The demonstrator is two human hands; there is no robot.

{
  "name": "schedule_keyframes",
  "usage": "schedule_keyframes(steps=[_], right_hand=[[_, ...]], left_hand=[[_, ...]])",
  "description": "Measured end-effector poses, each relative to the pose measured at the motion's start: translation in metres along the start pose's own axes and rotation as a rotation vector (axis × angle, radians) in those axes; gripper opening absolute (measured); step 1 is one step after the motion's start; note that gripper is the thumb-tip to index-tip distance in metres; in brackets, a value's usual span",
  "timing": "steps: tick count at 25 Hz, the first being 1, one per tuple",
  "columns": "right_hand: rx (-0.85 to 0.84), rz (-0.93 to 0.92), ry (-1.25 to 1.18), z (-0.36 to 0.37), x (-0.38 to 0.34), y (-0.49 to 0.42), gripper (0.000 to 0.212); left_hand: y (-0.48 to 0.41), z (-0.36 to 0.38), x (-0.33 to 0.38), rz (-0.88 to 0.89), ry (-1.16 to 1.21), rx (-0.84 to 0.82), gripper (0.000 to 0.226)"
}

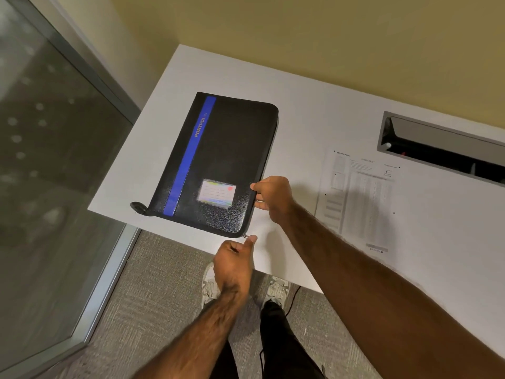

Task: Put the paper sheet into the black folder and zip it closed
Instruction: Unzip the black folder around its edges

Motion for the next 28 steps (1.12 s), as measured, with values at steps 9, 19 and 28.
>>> schedule_keyframes(steps=[9,19,28], right_hand=[[0.056,0.003,-0.004,0.001,-0.003,-0.002,0.011],[0.064,-0.037,0.044,-0.004,-0.004,-0.005,0.02],[0.029,-0.044,0.037,-0.004,-0.003,-0.011,0.014]], left_hand=[[-0.007,0.007,0.013,0.046,-0.237,0.012,0.044],[-0.03,-0.038,0.008,0.455,-0.661,0.061,0.039],[-0.1,-0.107,0.004,0.532,-1.03,0.249,0.038]])
Point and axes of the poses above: each hand's wrist, its own y-axis away from the middle knuckle, its own z-axis out of the palm, x = y × z, the point moved 4 cm from there along -y, towards the middle knuckle, and after that the axes turned 1 degree about -x, right-handed, at the moved point
